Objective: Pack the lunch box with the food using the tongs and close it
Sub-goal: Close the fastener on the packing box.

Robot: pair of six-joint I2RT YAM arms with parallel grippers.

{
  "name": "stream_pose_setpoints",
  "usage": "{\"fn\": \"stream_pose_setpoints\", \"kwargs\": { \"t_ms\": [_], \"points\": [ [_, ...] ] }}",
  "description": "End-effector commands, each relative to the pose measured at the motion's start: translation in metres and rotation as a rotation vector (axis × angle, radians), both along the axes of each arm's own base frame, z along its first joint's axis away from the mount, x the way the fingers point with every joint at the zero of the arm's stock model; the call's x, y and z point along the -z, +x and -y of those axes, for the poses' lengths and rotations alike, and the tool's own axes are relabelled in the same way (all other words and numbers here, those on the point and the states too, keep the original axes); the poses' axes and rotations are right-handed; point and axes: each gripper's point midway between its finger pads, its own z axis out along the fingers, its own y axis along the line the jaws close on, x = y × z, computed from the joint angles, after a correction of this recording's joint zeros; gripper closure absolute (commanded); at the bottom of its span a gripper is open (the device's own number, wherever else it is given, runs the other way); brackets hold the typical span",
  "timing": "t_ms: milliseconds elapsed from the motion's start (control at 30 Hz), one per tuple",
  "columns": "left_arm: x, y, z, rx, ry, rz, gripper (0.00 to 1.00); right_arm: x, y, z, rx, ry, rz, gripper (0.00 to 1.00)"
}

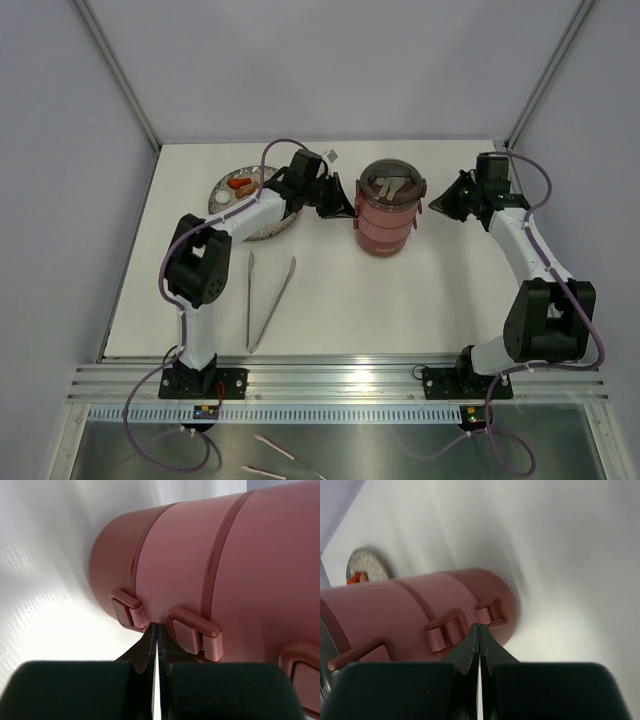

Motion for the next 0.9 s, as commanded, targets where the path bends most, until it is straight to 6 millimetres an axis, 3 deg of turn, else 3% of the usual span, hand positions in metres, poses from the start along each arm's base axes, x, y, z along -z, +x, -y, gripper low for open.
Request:
{"fn": "stream_pose_setpoints", "kwargs": {
  "t_ms": [0,67,133,267,400,500,533,633,700,867],
  "points": [
    [-0.039,0.003,0.024,0.059,-0.099,0.093,1.0,-0.027,-0.004,0.05,0.138,-0.012,0.057,1.0],
    [-0.04,0.003,0.023,0.058,-0.099,0.093,1.0,-0.035,-0.002,0.073,0.196,-0.031,0.069,1.0],
    [-0.039,0.003,0.023,0.059,-0.097,0.093,1.0,-0.04,0.001,0.081,0.208,-0.053,0.072,1.0],
    [-0.038,0.002,0.024,0.06,-0.099,0.09,1.0,-0.035,0.007,0.07,0.171,0.008,0.059,1.0],
    [-0.038,0.003,0.023,0.059,-0.097,0.094,1.0,-0.026,0.012,0.041,0.091,0.041,0.049,1.0],
    [-0.036,0.004,0.023,0.06,-0.092,0.089,1.0,-0.013,0.011,-0.002,-0.028,0.052,0.016,1.0],
    [-0.036,0.005,0.024,0.06,-0.093,0.09,1.0,-0.011,0.005,-0.033,-0.112,0.061,0.005,1.0],
    [-0.037,0.005,0.024,0.061,-0.092,0.09,1.0,-0.004,-0.008,-0.075,-0.26,0.083,-0.003,1.0],
    [-0.038,0.005,0.025,0.063,-0.089,0.091,1.0,-0.009,-0.011,-0.074,-0.262,0.081,0.024,1.0],
    [-0.039,0.005,0.023,0.065,-0.088,0.093,1.0,-0.006,-0.009,-0.028,-0.123,0.012,0.007,1.0]
  ]
}}
